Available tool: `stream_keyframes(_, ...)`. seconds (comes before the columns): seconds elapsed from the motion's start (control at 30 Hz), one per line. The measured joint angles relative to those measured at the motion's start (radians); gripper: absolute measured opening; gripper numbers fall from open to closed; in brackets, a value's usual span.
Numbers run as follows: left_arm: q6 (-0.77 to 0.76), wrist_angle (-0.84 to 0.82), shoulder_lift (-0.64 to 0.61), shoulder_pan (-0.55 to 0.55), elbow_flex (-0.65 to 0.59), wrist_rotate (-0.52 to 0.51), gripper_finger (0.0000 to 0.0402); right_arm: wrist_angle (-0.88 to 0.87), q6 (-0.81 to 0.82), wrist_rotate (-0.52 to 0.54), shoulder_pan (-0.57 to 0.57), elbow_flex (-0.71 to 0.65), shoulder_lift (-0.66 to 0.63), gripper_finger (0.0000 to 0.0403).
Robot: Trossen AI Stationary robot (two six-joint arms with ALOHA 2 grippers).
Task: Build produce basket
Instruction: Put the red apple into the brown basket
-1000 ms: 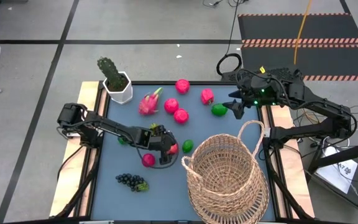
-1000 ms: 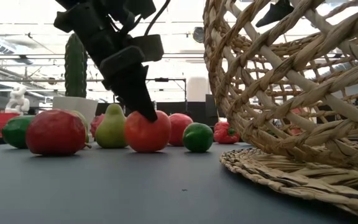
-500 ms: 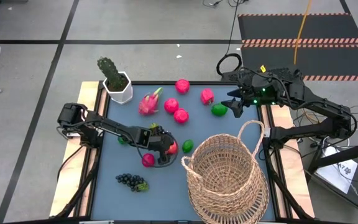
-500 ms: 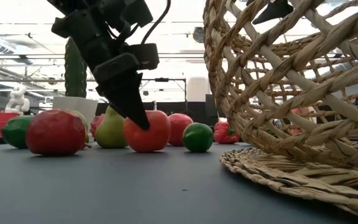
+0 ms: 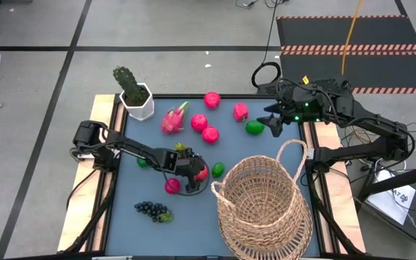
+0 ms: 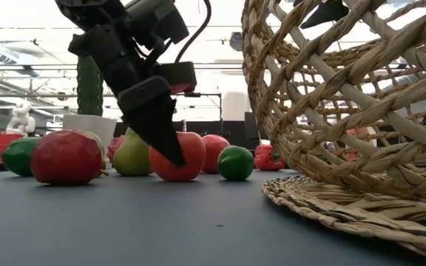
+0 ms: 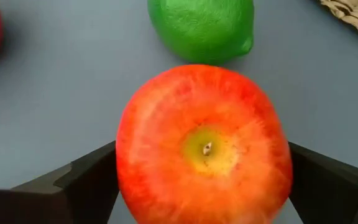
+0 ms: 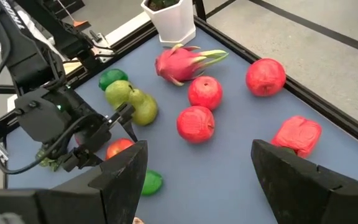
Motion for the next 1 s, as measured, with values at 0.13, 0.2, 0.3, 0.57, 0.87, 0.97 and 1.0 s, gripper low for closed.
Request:
stream_keyframes(0.13, 0.019, -0.002, -0.007, 0.0, 0.0, 0.003, 0.0343, 0.0, 0.0, 0.0, 0.007, 0.0, 0.0, 0.0283)
stream_keyframes(0.2, 0.023, -0.009, -0.018, 0.0, 0.0, 0.004, 0.0325, 0.0, 0.0, 0.001, 0.007, 0.0, 0.0, 0.0283)
stream_keyframes(0.3, 0.024, -0.001, -0.037, 0.0, 0.001, 0.004, 0.0319, 0.0, 0.0, 0.002, 0.007, 0.0, 0.0, 0.0283)
stream_keyframes(0.57, 0.019, -0.041, -0.14, 0.0, 0.001, 0.003, 0.0354, -0.001, 0.0, 0.004, 0.007, 0.0, 0.0, 0.0283)
stream_keyframes(0.87, 0.003, -0.084, -0.363, 0.007, 0.001, 0.002, 0.0323, -0.01, -0.008, 0.001, 0.007, 0.0, 0.0, 0.0283)
stream_keyframes(0.97, -0.036, -0.094, -0.435, 0.024, 0.008, 0.001, 0.0328, -0.015, -0.01, 0.001, 0.007, 0.0, 0.0, 0.0283)
stream_keyframes(1.0, -0.042, -0.106, -0.451, 0.031, 0.023, 0.0, 0.0333, -0.015, -0.01, 0.001, 0.007, 0.0, 0.0, 0.0283)
